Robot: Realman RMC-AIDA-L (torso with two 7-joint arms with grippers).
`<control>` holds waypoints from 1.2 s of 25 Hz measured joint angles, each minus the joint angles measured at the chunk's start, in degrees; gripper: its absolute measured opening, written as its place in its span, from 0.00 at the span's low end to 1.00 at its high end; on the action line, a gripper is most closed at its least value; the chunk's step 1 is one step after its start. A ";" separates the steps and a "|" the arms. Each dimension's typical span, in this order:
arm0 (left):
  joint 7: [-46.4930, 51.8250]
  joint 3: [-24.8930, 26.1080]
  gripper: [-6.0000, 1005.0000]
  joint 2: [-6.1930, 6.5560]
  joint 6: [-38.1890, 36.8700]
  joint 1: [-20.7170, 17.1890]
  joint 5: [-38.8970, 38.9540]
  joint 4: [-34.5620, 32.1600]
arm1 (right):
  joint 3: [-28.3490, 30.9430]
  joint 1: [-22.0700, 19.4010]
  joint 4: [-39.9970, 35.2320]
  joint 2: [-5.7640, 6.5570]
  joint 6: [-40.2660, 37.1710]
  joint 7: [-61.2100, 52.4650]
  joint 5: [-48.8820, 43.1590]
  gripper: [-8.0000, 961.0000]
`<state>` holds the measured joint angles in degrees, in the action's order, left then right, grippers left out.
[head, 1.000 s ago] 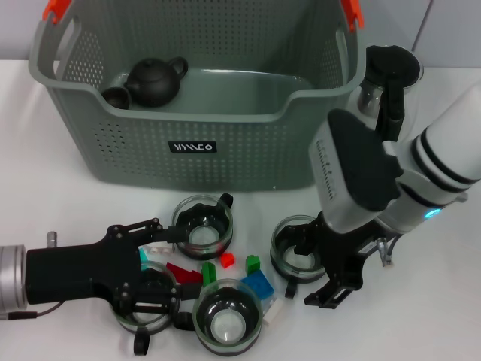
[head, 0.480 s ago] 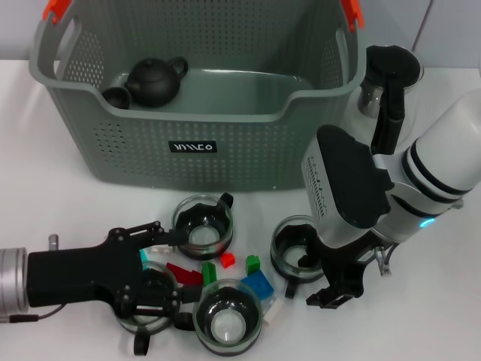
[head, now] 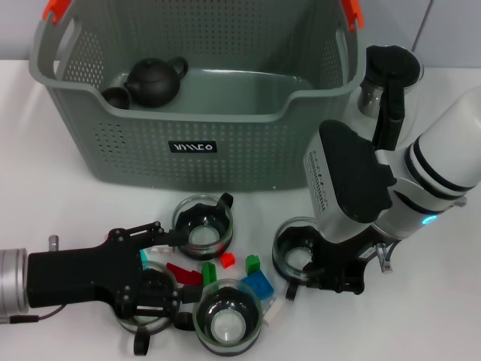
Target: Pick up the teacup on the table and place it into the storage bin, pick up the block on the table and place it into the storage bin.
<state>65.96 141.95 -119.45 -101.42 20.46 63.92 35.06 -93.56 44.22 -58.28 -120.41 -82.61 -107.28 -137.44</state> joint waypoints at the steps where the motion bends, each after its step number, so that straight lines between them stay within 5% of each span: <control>1: -0.01 0.00 0.92 0.00 0.00 0.01 0.00 0.00 | 0.00 -0.06 -0.15 0.00 -0.13 -0.12 0.00 0.28; 7: -0.04 0.00 0.92 0.00 0.00 0.02 0.21 0.00 | 0.09 -0.45 -1.27 0.09 -1.13 -0.76 -0.09 0.07; 14: -0.04 0.00 0.92 0.00 0.00 0.19 0.20 0.00 | 3.90 -0.76 -5.63 0.10 -7.54 -0.77 0.43 0.07; 22: 0.00 0.96 0.92 0.13 0.06 0.48 0.28 0.01 | 21.19 -0.23 -29.02 0.30 -29.79 -3.70 9.57 0.07; 26: -0.05 1.04 0.92 0.06 0.42 0.47 0.31 0.00 | 30.03 2.12 -36.66 0.54 -29.30 -8.86 11.50 0.07; 30: -0.05 1.06 0.92 -0.01 0.91 0.50 0.34 0.00 | 35.32 4.42 -36.81 0.38 -18.86 -16.85 10.22 0.07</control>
<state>65.91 143.00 -119.46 -100.52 20.96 64.26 35.07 -58.24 48.64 -95.09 -120.03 -101.47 -124.13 -127.22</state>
